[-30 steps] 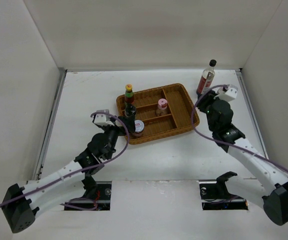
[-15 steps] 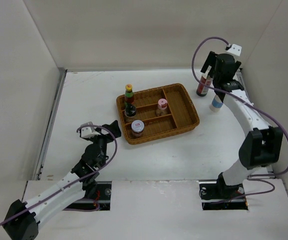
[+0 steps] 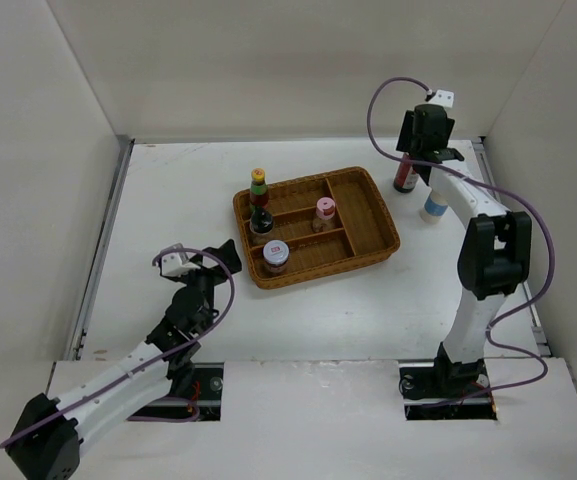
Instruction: Organize the condiment bottles
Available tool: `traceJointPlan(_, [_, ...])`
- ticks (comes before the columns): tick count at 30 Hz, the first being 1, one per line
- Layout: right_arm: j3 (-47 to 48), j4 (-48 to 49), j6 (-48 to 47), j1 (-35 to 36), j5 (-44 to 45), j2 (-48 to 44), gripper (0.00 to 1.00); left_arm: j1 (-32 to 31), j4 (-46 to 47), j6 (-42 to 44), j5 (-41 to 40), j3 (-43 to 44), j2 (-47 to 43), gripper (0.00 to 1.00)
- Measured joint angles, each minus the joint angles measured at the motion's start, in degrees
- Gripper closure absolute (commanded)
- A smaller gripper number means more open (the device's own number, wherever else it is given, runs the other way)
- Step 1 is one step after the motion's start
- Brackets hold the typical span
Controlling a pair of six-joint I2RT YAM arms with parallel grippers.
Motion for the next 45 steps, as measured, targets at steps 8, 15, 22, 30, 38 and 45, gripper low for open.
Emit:
traceJointPlan(8, [0.2,4.8,-2.8,0.0,1.0,0.7,0.65,0.5,1.2,-0.3,1.2,0.0,2.9,0.00])
traceJointPlan(15, [-0.2,5.8,-4.0,0.0,1.4,0.6,0.75,0.9,1.9,-0.5,1.9,0.0,3.6,0.00])
traceJointPlan(22, [-4.5,4.2,-4.9,0.6,2.4,-5.4,0.76,1.2,2.2,-0.7,2.5,0.0,3.8,0.00])
traceJointPlan(30, [-13.2,5.6,-5.4,6.8,5.1,-24.7,0.75,1.5,2.2,-0.8,2.8,0.0,2.0,0.00])
traceJointPlan(38, [-24.8,8.3,-2.4,19.9,6.0,-36.9,0.75,1.5,2.2,-0.9,2.9,-0.2,2.0,0.00])
traceJointPlan(45, [-32.3,6.5,2.3,29.2,5.3,-37.9,0.75,1.9,2.2,-1.1,2.9,-0.2,2.4,0.00])
